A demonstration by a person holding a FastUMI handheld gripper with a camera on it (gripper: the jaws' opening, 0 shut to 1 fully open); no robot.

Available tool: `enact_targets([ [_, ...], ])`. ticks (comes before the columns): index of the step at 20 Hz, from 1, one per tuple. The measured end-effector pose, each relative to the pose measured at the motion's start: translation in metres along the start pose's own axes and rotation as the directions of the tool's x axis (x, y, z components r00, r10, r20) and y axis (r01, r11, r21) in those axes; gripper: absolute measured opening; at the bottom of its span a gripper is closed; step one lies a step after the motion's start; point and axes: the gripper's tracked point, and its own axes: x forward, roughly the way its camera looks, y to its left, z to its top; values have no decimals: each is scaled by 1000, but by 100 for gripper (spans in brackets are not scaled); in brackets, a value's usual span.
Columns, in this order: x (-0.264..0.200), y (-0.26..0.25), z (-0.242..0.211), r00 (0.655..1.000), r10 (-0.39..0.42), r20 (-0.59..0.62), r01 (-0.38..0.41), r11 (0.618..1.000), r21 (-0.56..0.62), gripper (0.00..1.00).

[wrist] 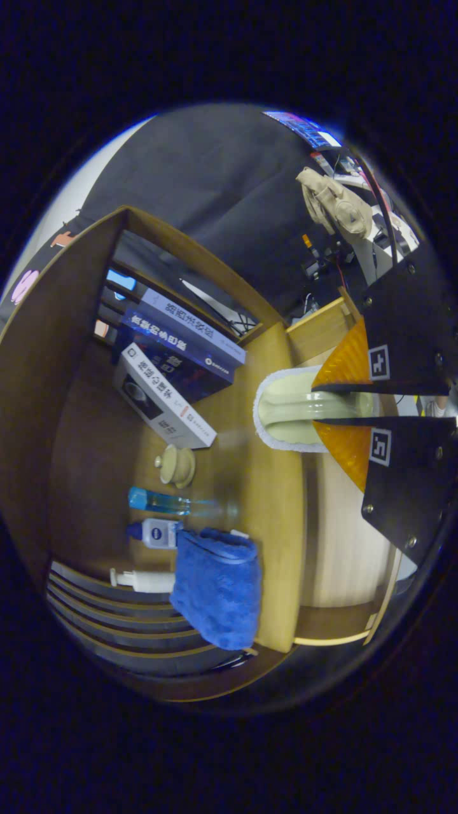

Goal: Pull open the drawer, take out the items inside it, and place them on the countertop above the cabinet.

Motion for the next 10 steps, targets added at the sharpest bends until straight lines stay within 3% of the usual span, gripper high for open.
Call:
enact_targets([
  [6, 22, 27, 48, 987, 129, 99, -140, 983, 118, 13],
  [10, 52, 54, 49, 974, 209, 90, -221, 962, 159, 13],
])
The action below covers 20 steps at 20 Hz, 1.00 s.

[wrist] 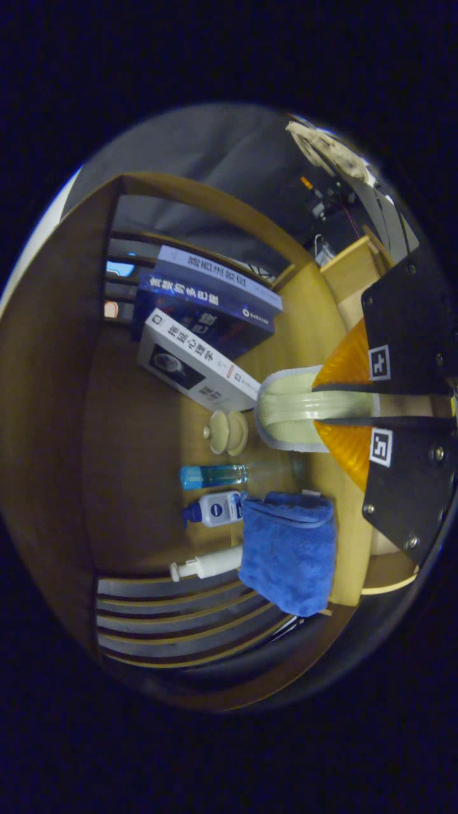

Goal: Pull open the drawer, take out the items inside it, and place them on the countertop above the cabinet.

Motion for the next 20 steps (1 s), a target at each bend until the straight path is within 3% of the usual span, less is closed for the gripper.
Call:
enact_targets([
  [10, 71, 26, -13, 988, 113, -107, -115, 993, -15, 15],
  [13, 69, 28, -12, 987, 129, -96, -132, 991, -21, 22],
  [15, 66, 31, -6, 987, 151, -56, -153, 988, -17, 37],
  [18, 53, 36, 12, 981, 188, 50, -188, 982, -9, 50],
  [20, 36, 35, 20, 970, 206, 125, -205, 978, -27, 50],
])
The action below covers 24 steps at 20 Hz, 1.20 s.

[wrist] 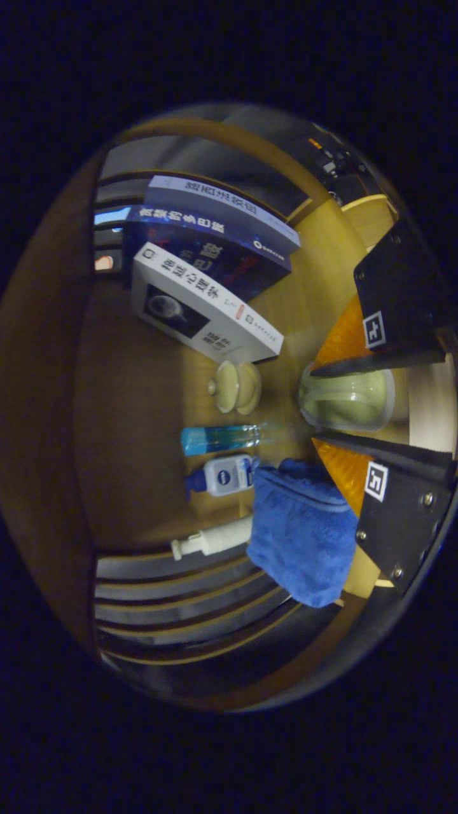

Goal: Pull open the drawer, take out the items inside it, and place them on the countertop above the cabinet.

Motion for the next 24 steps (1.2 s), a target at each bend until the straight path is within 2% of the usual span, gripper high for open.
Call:
enact_targets([
  [1, -10, -2, 4, 999, 4, 45, -3, 1000, -12, 51],
  [2, -21, -3, 9, 996, 9, 89, -8, 1000, -15, 60],
  [4, -51, -3, 13, 984, 29, 174, -28, 1000, -9, 72],
  [7, -93, 3, 20, 944, 104, 314, -104, 994, -18, 89],
  [9, -123, -4, 12, 925, 99, 366, -97, 995, -24, 100],
  [12, -160, -7, -14, 904, 103, 416, -102, 995, -24, 100],
  [15, -188, -16, -46, 898, 71, 434, -84, 996, 12, 100],
  [20, -220, -27, -103, 907, 22, 420, -45, 998, 44, 100],
  [24, -226, -40, -160, 935, -27, 354, 3, 998, 69, 100],
])
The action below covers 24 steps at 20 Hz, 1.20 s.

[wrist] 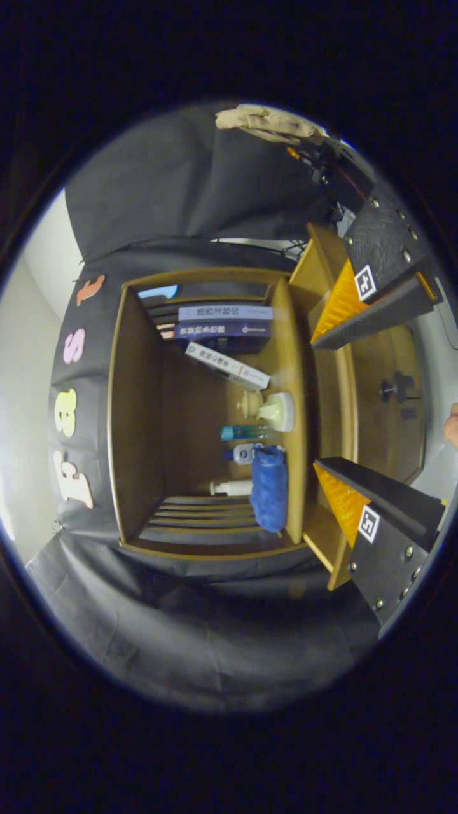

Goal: Pull open the drawer, take out the items inside it, and place them on the countertop above the cabinet.

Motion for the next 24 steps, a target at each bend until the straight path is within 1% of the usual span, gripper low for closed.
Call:
enact_targets([
  [2, -6, -5, -28, 998, -11, -66, 11, 1000, 9, 100],
  [4, -6, -6, -51, 993, -5, -119, 6, 1000, 13, 100],
  [9, 9, -1, -86, 978, 37, -203, -27, 998, 50, 100],
  [13, 23, 6, -94, 974, 70, -218, -57, 996, 67, 100],
  [19, 42, 18, -98, 966, 117, -231, -108, 993, 55, 100],
  [24, 47, 16, -97, 968, 109, -226, -101, 994, 46, 99],
])
